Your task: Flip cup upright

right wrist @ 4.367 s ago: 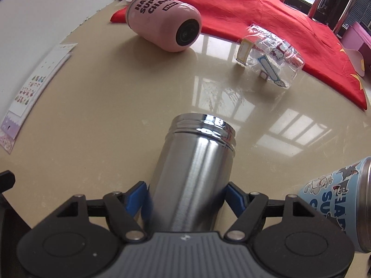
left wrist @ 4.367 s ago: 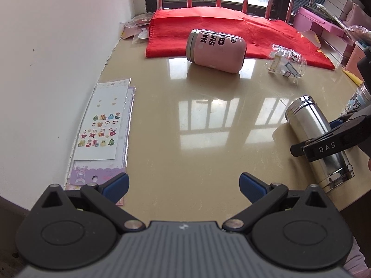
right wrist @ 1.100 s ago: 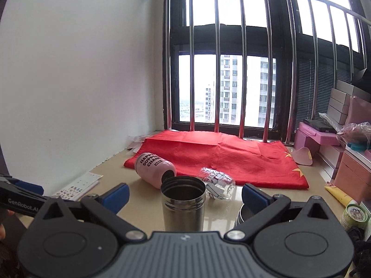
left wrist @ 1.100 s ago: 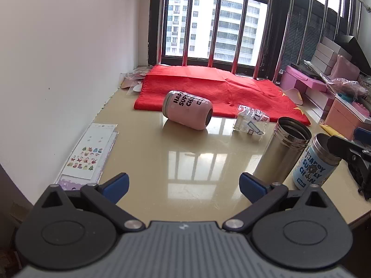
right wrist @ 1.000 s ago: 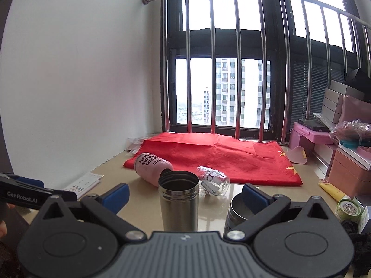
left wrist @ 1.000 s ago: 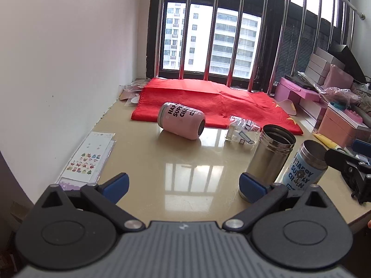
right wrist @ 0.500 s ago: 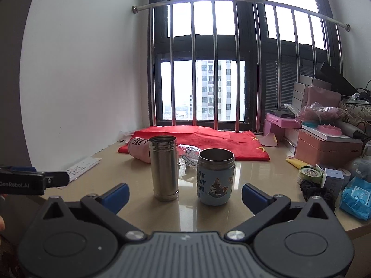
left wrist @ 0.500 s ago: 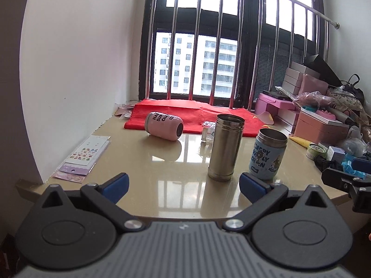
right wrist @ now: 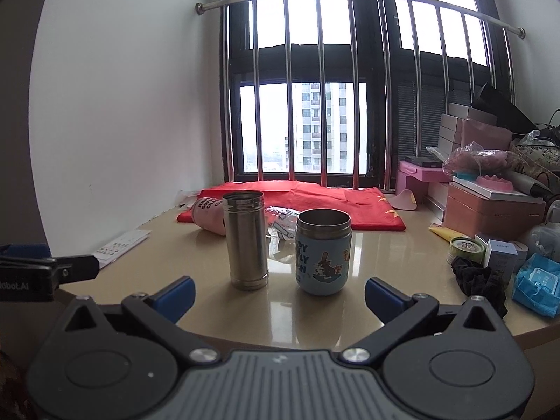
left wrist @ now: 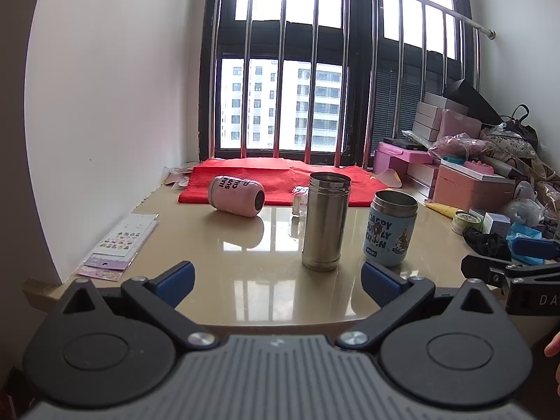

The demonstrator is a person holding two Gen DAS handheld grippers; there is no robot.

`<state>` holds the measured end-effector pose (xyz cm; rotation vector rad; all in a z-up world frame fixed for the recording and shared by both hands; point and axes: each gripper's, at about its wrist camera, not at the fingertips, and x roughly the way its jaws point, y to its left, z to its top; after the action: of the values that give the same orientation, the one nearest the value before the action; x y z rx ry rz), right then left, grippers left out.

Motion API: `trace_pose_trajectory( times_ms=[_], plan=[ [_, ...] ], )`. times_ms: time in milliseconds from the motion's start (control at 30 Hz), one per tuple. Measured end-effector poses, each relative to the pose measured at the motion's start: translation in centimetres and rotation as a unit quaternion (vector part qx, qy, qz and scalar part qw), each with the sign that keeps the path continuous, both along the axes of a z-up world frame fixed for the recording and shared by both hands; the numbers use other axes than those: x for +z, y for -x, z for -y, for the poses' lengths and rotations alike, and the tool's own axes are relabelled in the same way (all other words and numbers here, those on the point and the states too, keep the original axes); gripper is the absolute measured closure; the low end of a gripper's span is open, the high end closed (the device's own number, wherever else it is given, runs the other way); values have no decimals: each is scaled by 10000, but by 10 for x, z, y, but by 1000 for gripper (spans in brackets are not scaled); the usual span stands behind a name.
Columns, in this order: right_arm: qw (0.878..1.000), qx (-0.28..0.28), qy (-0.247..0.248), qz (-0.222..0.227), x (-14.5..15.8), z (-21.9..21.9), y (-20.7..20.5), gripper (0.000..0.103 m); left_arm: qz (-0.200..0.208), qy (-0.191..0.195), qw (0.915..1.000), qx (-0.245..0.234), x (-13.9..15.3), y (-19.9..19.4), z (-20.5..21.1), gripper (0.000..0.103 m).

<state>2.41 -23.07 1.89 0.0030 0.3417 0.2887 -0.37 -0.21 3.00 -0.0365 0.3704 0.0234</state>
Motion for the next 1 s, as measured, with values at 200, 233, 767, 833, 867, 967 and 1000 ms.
trace_pose_trajectory(
  times_ms=[200,233,767,833,867,967,1000],
  plan=[
    [10000,0,-2,1,0,-1,0,0,-11,25,10000,38,-1,0,-1,0],
    [10000,-4,1,4,0,-1,0,0,-7,26,10000,37,-1,0,-1,0],
    [10000,-3,3,4,0,-3,0,0,8,43,10000,19,0,1,-2,0],
    [10000,-1,-2,6,0,-3,1,0,2,41,10000,26,0,1,-1,0],
    [10000,2,-3,7,0,-3,0,0,-1,43,10000,28,0,1,-1,0],
    [10000,2,-2,3,0,-3,0,0,0,37,10000,28,0,2,-1,0],
    [10000,4,-2,2,0,-3,0,0,-1,45,10000,25,0,2,-1,0]
  ],
)
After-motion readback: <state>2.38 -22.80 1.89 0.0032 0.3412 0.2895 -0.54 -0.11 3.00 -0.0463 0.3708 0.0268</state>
